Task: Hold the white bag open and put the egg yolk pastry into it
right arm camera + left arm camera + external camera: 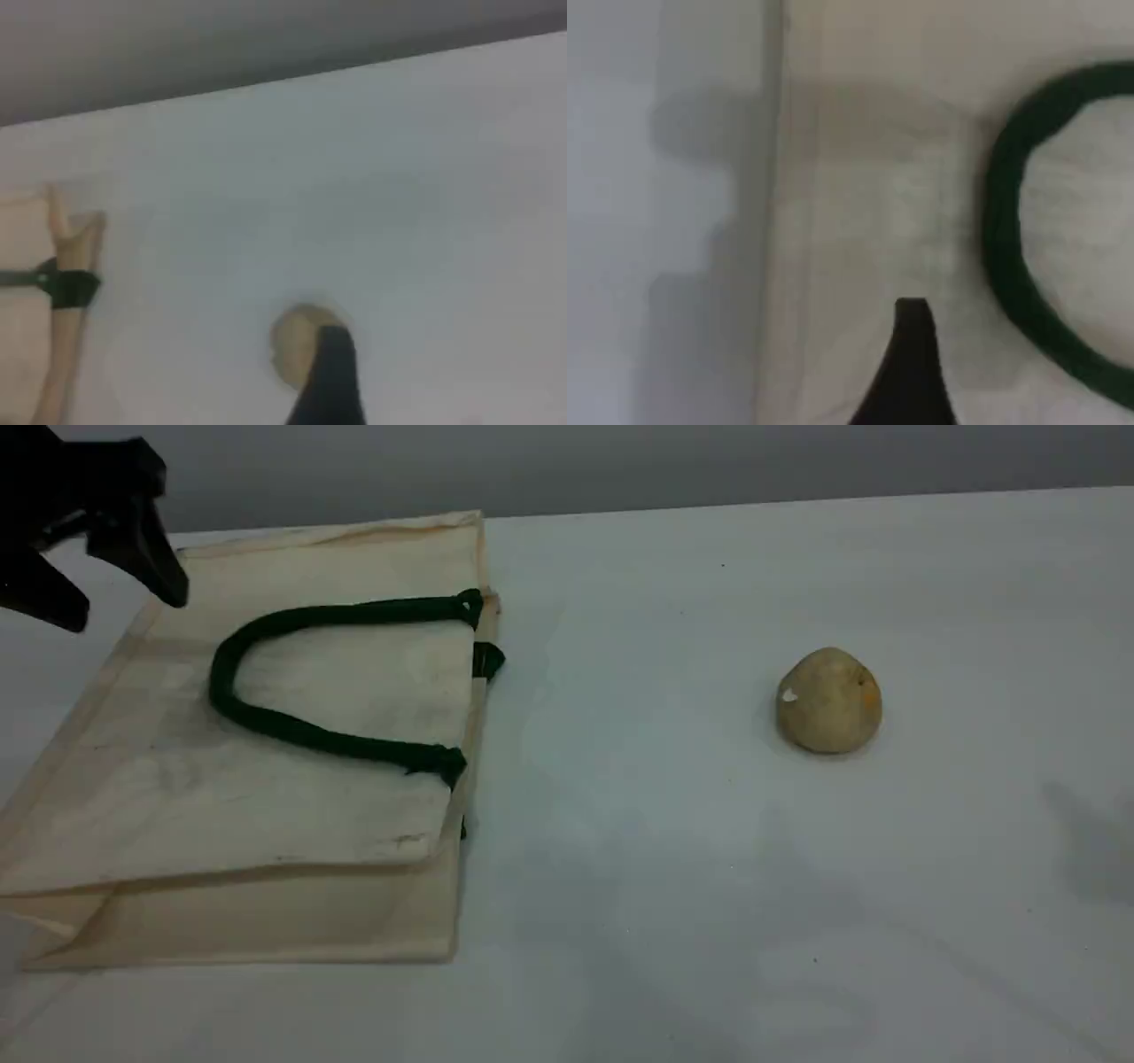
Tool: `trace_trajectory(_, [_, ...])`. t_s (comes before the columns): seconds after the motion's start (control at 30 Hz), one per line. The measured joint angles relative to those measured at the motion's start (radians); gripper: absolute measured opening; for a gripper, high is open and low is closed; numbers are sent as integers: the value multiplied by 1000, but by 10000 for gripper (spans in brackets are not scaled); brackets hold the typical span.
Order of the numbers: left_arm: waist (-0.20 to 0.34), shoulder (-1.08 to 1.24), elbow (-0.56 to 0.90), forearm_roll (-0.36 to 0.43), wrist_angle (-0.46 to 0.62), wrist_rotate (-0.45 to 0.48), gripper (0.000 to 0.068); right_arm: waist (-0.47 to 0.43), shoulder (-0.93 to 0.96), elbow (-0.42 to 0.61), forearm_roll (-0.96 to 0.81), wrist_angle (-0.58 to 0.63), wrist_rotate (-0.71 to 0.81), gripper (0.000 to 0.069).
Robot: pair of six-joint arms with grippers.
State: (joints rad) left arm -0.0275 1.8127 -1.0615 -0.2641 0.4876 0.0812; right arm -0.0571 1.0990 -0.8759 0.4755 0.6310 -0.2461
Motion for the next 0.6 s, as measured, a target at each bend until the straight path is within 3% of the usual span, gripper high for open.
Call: trace_trajectory(0.6, [-48, 153, -7, -35, -164, 23, 551, 0, 0, 0, 30, -2, -29, 570])
